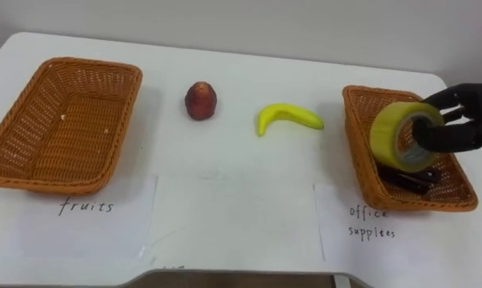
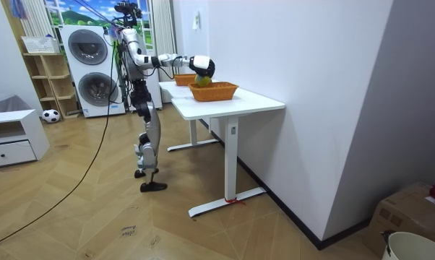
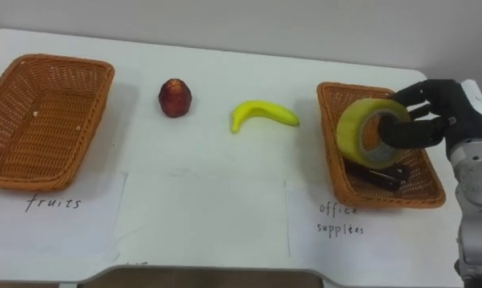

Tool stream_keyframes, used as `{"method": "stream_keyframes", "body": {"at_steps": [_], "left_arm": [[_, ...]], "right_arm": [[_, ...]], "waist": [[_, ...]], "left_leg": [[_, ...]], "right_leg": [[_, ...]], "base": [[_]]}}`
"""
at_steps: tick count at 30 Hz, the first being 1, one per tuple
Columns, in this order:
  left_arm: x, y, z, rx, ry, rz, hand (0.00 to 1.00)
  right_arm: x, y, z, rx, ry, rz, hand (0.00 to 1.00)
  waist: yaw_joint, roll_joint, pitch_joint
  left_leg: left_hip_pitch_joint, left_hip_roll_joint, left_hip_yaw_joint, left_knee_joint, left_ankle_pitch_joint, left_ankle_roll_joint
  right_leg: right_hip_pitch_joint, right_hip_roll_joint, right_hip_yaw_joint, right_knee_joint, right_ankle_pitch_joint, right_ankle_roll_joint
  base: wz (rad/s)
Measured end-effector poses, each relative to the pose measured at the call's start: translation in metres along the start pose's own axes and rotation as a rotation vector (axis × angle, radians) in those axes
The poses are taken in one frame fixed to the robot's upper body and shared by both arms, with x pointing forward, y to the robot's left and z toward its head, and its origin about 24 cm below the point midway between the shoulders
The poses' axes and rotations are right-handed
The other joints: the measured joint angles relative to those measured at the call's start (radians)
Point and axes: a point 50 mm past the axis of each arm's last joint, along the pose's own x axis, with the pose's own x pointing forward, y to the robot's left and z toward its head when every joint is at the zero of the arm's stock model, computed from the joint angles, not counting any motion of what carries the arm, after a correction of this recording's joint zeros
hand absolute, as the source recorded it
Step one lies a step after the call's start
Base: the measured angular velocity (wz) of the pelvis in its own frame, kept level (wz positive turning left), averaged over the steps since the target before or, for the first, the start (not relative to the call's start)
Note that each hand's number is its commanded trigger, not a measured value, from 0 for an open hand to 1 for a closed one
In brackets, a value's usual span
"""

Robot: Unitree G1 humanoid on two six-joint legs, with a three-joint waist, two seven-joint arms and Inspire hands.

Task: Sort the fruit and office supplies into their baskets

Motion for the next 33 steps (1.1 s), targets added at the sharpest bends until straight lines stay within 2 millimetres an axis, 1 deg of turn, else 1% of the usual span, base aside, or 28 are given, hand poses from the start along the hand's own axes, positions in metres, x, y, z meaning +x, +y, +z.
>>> {"method": "stream_keyframes", "body": {"at_steps": [4,7,10,18,19,20,21,22,23,28,33], "left_arm": [[0.0,0.001,0.0,0.001,0.001,0.003,0.0],[0.0,0.001,-0.001,0.001,0.003,0.003,0.0],[0.0,0.001,-0.002,0.001,0.005,0.004,0.0],[0.0,0.002,-0.001,0.0,-0.003,0.006,0.0],[0.0,0.002,-0.001,0.0,-0.002,0.007,0.0],[0.0,0.002,-0.001,0.0,-0.001,0.008,0.0],[0.0,0.002,-0.002,0.0,0.0,0.008,0.0],[-0.001,0.002,-0.002,0.001,0.002,0.009,0.0],[-0.001,0.002,-0.003,0.001,0.004,0.009,0.0],[-0.001,0.003,-0.005,0.002,0.009,0.022,0.0],[-0.001,0.003,-0.005,0.002,0.009,0.023,0.0]], "right_arm": [[0.0,0.0,-0.005,0.006,0.01,-0.016,1.0],[0.0,0.001,-0.01,0.0,0.033,-0.026,1.0],[0.0,0.002,-0.015,0.0,0.051,-0.027,1.0],[0.0,0.001,-0.013,0.0,0.04,-0.035,1.0],[0.0,0.001,-0.013,-0.002,0.039,-0.035,0.92],[0.0,0.001,-0.013,-0.003,0.039,-0.035,0.7],[0.0,0.001,-0.014,-0.005,0.041,-0.036,0.27],[0.0,0.001,-0.016,-0.006,0.051,-0.039,0.06],[0.001,0.002,-0.019,-0.006,0.062,-0.037,0.0],[0.001,0.003,-0.023,-0.01,0.079,-0.032,0.0],[0.001,0.003,-0.023,-0.011,0.079,-0.033,0.0]], "waist": [[0.002,-0.006,0.0074],[0.003,-0.005,0.0086],[0.002,-0.002,0.0087],[0.003,-0.001,0.0063],[0.003,0.0,0.0055],[0.003,0.0,0.005],[0.003,0.0,0.0043],[0.002,0.001,0.0042],[0.002,0.002,0.0034],[0.003,0.008,0.001],[0.003,0.007,0.0008]], "left_leg": [[-0.001,0.0,0.003,-0.001,0.0,0.0],[-0.001,0.001,0.003,-0.004,0.0,0.0],[-0.001,0.001,0.004,-0.007,0.0,0.0],[-0.002,0.001,0.007,-0.007,0.0,0.0],[-0.002,0.001,0.007,-0.007,0.0,0.0],[-0.002,0.001,0.007,-0.007,0.0,0.0],[-0.002,0.001,0.007,-0.007,0.0,0.0],[-0.001,0.001,0.006,-0.005,0.0,0.0],[-0.001,0.002,0.006,-0.005,0.0,0.0],[-0.002,0.002,0.006,-0.005,0.0,0.0],[-0.002,0.002,0.006,-0.005,0.0,0.0]], "right_leg": [[-0.002,0.0,0.001,-0.001,0.0,0.0],[-0.003,0.0,0.0,-0.001,0.0,0.0],[-0.004,0.002,0.0,-0.002,0.0,0.0],[-0.007,0.001,0.0,-0.002,0.0,0.0],[-0.007,0.001,0.0,-0.002,0.0,0.0],[-0.007,0.001,-0.001,-0.002,0.0,0.0],[-0.007,0.001,-0.001,-0.002,0.0,0.0],[-0.006,0.001,-0.001,-0.002,0.0,0.0],[-0.006,0.001,-0.001,-0.002,0.0,0.0],[-0.006,0.001,-0.001,-0.001,0.0,0.0],[-0.006,0.001,-0.003,-0.001,0.0,0.0]], "base": [[0.0],[0.0],[0.0],[0.0],[0.0],[0.0],[0.0],[0.0],[0.0],[0.0],[0.0]]}}
